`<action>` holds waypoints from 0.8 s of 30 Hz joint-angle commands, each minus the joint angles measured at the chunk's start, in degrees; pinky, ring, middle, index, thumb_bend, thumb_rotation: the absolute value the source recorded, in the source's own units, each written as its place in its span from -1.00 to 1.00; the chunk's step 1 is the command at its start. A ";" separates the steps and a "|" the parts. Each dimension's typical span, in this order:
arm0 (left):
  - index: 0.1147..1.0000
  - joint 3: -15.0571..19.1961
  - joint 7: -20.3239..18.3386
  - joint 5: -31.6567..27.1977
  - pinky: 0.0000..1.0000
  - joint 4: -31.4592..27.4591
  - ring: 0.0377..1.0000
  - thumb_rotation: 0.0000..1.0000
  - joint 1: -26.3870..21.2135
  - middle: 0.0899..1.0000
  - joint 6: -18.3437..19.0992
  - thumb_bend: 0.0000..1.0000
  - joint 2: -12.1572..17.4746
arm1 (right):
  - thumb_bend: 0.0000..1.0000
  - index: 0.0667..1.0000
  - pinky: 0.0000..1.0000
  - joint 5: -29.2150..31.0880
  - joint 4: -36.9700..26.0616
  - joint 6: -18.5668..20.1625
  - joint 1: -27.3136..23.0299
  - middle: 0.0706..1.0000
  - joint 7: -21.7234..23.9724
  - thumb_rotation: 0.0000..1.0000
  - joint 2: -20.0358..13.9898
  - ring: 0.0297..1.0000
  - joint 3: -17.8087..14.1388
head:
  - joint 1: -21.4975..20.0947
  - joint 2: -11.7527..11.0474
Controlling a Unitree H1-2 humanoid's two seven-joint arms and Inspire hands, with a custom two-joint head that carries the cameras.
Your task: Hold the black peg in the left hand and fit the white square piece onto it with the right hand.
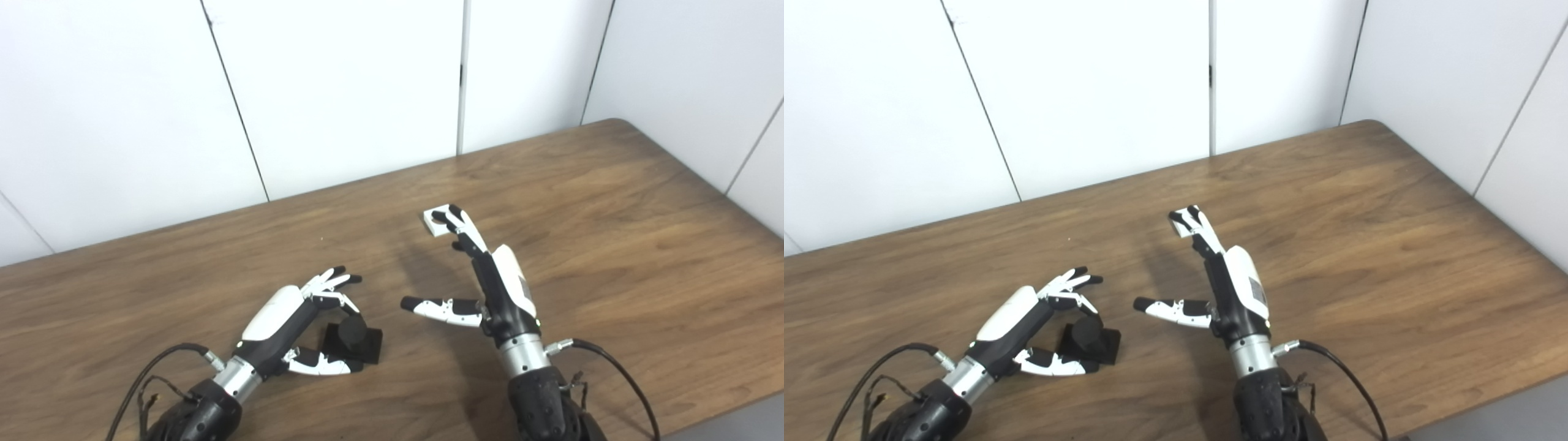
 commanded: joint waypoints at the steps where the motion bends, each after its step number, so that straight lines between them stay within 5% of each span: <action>1: -0.15 -1.55 -3.74 3.44 0.98 2.53 1.00 -0.86 2.31 0.82 0.09 0.04 2.25 | 0.58 0.77 0.54 -0.70 -1.52 -0.46 -3.94 0.91 -0.11 -0.38 -1.64 0.75 -1.18 | -0.11 0.05; 12: -0.15 -1.62 -3.65 3.27 0.98 3.30 0.99 -0.86 2.41 0.82 -0.32 0.04 1.79 | 0.60 0.71 0.48 -1.95 1.91 3.83 -11.60 0.88 4.96 -0.47 -9.46 0.77 -2.79 | 0.15 -0.08; 24: -0.15 -1.31 -3.74 3.39 0.98 3.08 1.00 -0.86 2.69 0.83 -0.21 0.04 1.90 | 0.61 0.65 0.38 -7.68 11.10 7.82 -22.30 0.90 13.16 -0.46 -19.86 0.74 0.63 | 1.07 0.19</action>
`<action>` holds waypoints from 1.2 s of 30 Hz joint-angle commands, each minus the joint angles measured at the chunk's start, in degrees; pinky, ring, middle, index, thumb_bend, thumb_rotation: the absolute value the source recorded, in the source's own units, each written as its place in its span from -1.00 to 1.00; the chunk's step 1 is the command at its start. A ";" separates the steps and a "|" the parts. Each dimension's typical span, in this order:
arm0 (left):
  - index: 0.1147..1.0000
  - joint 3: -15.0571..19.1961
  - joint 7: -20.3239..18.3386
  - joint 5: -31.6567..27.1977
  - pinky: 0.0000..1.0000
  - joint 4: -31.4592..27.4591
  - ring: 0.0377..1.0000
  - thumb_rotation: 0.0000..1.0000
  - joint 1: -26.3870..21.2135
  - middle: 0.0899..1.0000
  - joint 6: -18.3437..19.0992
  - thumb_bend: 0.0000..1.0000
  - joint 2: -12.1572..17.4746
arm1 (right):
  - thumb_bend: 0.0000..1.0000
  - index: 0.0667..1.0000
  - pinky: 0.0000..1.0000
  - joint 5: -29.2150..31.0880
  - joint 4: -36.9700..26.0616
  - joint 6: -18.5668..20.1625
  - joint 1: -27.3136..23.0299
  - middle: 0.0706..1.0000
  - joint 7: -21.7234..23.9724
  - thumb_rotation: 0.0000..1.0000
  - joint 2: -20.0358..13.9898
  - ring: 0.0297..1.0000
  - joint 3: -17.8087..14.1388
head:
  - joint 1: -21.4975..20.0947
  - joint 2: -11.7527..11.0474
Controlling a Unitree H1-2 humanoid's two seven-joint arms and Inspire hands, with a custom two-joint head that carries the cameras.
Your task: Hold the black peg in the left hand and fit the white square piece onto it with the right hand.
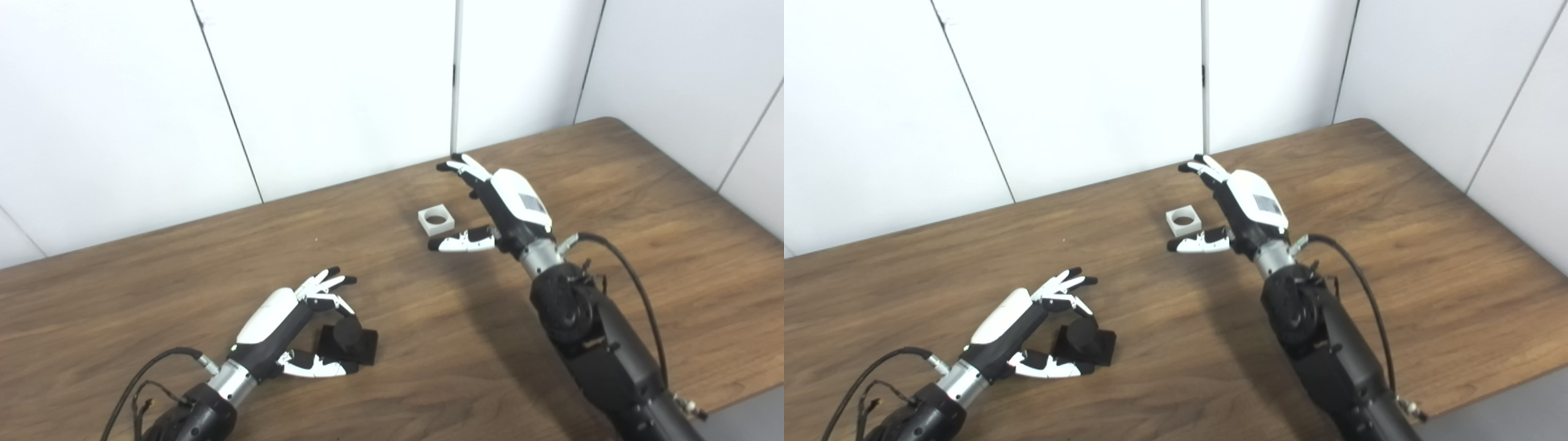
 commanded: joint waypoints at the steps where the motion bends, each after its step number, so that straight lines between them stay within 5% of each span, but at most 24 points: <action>1: -0.15 -1.74 -3.74 3.67 0.98 2.48 1.00 -0.86 2.59 0.83 0.85 0.04 2.00 | 0.61 0.65 0.38 -1.12 0.66 0.33 -4.93 0.91 1.44 -0.46 -2.60 0.75 0.34 | -0.07 0.01; 18: -0.15 -1.81 -4.30 2.88 1.00 2.49 1.00 -0.86 2.99 0.84 1.49 0.04 1.73 | 0.67 0.67 0.73 -5.27 17.04 -0.23 -21.76 0.97 17.15 -0.37 -12.03 0.90 12.38 | 0.82 0.33; 26: -0.15 -1.84 -4.83 2.58 1.00 1.65 1.00 -0.85 3.22 0.85 2.38 0.04 1.47 | 0.66 0.67 0.82 -6.63 21.56 -0.61 -26.05 1.00 22.33 -0.42 -12.29 0.99 17.29 | 1.90 0.67; 36: -0.15 -2.11 -4.41 3.30 1.00 0.72 1.00 -0.86 3.84 0.84 2.70 0.04 1.25 | 0.69 0.60 0.88 -7.12 26.01 -0.77 -25.96 1.00 20.73 -0.46 -10.25 0.99 19.58 | 2.55 0.99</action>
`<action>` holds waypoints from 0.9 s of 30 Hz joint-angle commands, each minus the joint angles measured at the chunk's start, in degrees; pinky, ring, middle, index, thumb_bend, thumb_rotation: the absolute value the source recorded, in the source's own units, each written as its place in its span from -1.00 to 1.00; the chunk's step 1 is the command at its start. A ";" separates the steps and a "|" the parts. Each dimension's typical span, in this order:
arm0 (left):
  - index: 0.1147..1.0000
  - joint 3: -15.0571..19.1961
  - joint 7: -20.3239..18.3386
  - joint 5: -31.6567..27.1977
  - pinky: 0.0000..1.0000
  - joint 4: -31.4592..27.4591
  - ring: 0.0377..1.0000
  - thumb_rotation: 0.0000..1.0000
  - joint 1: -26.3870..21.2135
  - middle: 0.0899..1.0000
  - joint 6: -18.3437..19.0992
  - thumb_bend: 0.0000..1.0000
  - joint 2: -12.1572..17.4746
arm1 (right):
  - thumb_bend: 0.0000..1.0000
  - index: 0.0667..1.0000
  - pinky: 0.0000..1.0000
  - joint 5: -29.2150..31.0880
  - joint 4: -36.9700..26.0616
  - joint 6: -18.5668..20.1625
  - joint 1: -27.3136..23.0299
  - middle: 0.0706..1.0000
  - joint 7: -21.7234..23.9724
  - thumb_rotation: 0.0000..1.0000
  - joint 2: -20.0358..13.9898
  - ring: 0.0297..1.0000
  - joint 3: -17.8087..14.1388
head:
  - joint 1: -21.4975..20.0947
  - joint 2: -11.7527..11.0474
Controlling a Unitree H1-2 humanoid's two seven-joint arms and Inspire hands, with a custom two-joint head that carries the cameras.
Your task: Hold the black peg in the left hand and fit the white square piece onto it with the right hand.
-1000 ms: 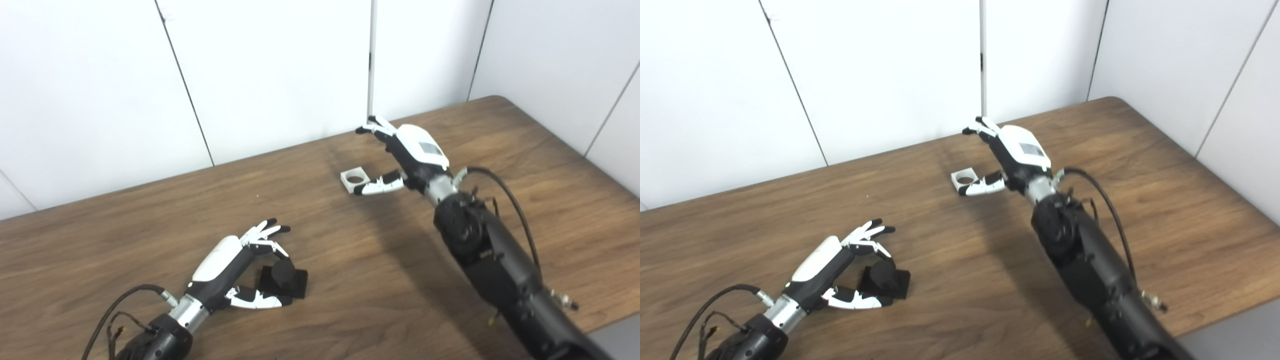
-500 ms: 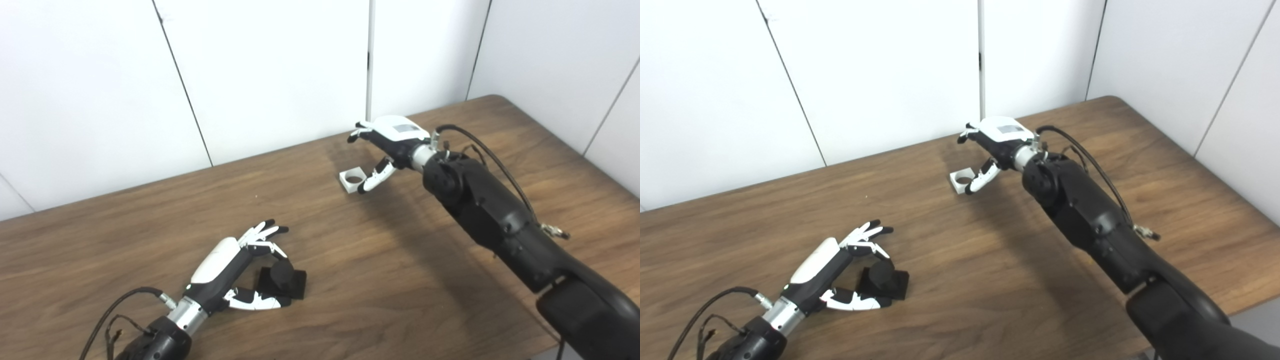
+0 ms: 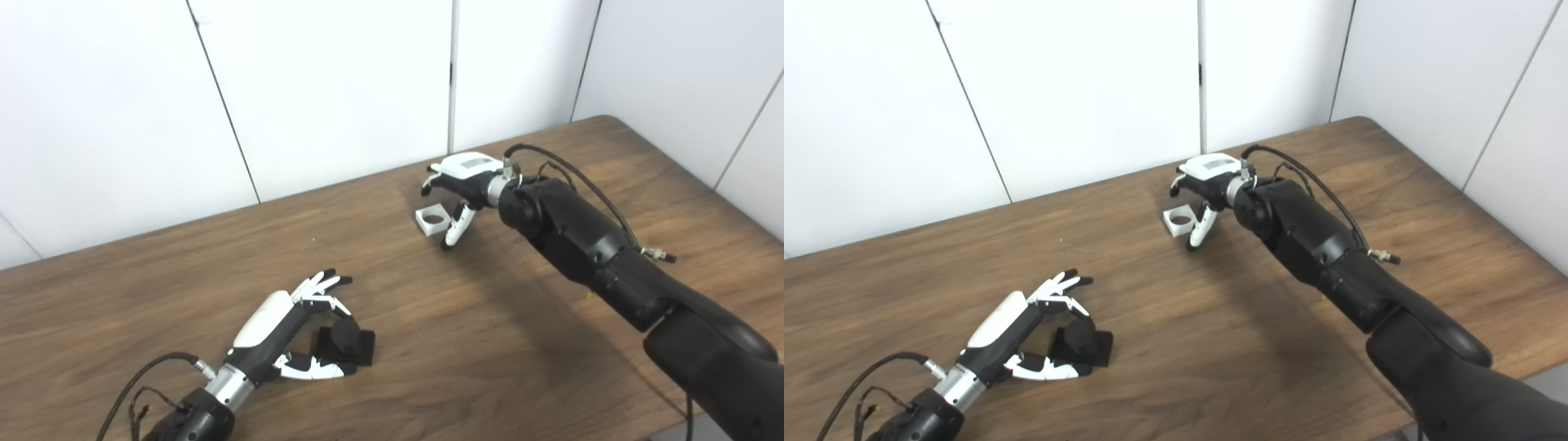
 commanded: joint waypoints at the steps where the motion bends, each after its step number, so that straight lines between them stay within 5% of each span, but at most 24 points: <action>1: -0.15 -2.37 -4.30 4.29 1.00 1.19 1.00 -0.86 2.96 0.84 1.87 0.04 1.45 | 0.68 0.60 0.88 -0.22 -0.22 -1.07 -2.55 1.00 -1.73 -0.46 0.23 1.00 -0.22 | 0.00 0.03; 7: -0.15 -2.57 -4.29 4.58 1.00 0.58 1.00 -0.85 3.29 0.84 2.36 0.04 1.67 | 0.65 0.57 0.90 0.03 1.49 -1.10 -1.83 1.00 -2.61 -0.45 1.07 1.00 0.37 | 0.27 0.20; 19: -0.15 -2.37 -4.69 4.22 1.00 -0.18 1.00 -0.86 3.41 0.85 3.09 0.04 1.87 | 0.48 0.21 0.87 0.21 4.05 -3.14 -0.64 0.83 -8.47 -0.57 1.77 0.90 0.18 | 0.64 0.68; 22: -0.15 -2.35 -4.56 4.20 1.00 -0.04 1.00 -0.86 3.39 0.85 3.02 0.04 1.80 | 0.13 -0.02 0.90 -0.07 4.88 -3.49 -0.78 0.82 -9.19 -0.67 1.86 0.90 0.62 | 0.64 0.68; 27: -0.15 -2.41 -4.69 4.26 1.00 -0.52 1.00 -0.85 3.58 0.85 3.29 0.04 1.88 | 0.04 -0.09 0.93 -0.46 5.77 -3.73 -1.03 0.79 -9.34 -0.70 2.01 0.90 1.20 | 1.11 1.14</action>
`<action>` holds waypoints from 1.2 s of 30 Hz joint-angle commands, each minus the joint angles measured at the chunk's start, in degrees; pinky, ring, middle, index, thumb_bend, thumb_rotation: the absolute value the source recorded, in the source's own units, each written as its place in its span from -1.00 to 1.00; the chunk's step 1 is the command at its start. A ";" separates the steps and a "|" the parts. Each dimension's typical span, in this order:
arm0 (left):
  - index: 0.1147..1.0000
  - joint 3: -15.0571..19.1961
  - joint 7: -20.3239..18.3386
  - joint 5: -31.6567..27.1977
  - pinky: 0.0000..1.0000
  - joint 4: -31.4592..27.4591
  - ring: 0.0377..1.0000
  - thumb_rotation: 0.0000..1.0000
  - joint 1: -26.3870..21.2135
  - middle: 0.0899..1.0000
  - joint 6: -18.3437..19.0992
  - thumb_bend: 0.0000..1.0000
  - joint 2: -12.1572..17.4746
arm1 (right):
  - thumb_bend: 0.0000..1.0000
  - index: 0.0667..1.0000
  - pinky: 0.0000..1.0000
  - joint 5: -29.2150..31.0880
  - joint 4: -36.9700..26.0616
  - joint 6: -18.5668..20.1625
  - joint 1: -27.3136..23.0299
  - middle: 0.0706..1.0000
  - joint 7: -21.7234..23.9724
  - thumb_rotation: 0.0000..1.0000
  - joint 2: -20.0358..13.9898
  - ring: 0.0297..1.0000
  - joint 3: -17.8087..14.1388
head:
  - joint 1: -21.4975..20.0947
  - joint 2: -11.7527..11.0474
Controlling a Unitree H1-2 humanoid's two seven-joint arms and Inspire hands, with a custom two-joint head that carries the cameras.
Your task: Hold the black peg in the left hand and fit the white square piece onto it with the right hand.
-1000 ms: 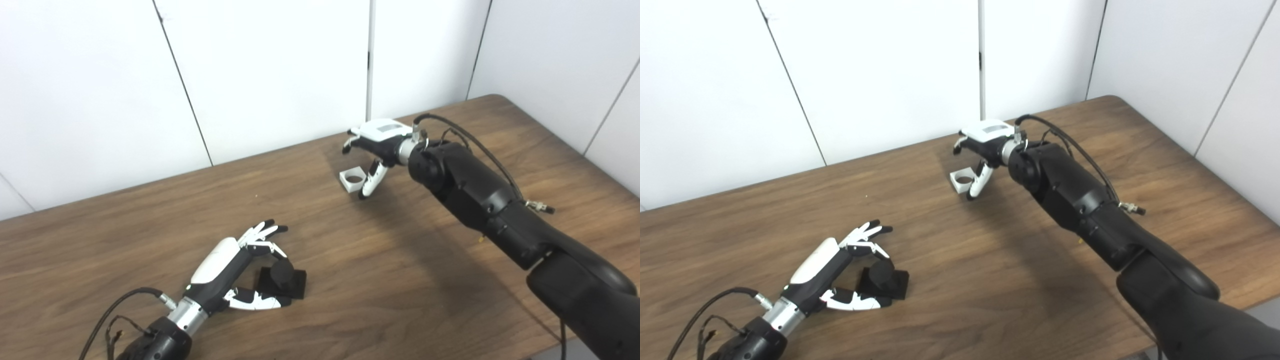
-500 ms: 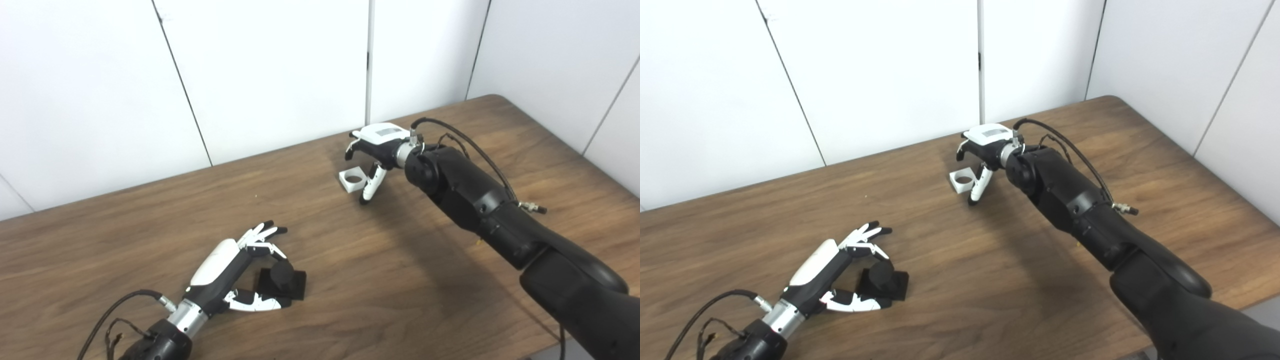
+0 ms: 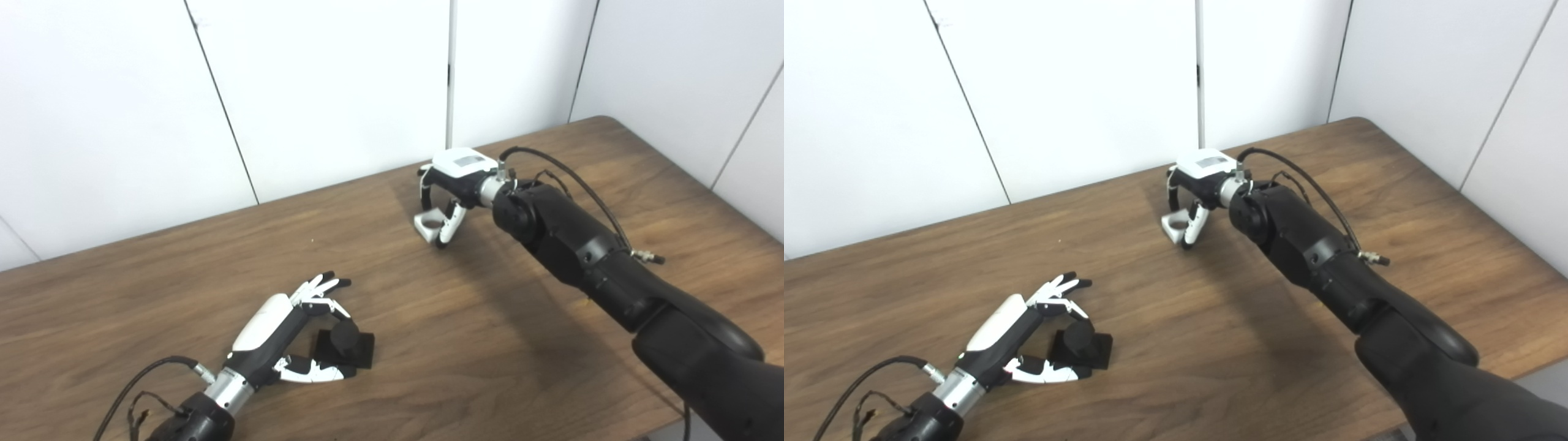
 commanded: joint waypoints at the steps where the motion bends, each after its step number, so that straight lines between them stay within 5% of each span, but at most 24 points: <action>1: -0.15 -2.38 -4.53 4.27 1.00 1.15 1.00 -0.85 2.71 0.85 1.73 0.04 1.65 | 0.04 -0.09 0.93 -1.15 1.99 0.09 -0.87 0.78 -0.81 -0.70 0.43 0.89 0.86 | -0.03 0.00; 18: -0.15 -2.46 -4.28 4.18 1.00 1.75 1.00 -0.85 2.61 0.85 1.22 0.04 1.44 | 0.03 -0.10 0.86 -1.65 2.50 -1.70 -0.52 0.69 -3.13 -0.71 -0.24 0.86 1.77 | 0.15 0.36; 36: -0.15 -0.95 -2.53 6.07 0.99 0.32 1.00 -0.85 2.75 0.84 5.15 0.04 1.50 | 0.04 -0.11 0.95 3.29 -17.35 1.44 6.72 0.71 -4.83 -0.71 0.30 0.94 -8.40 | 0.63 1.17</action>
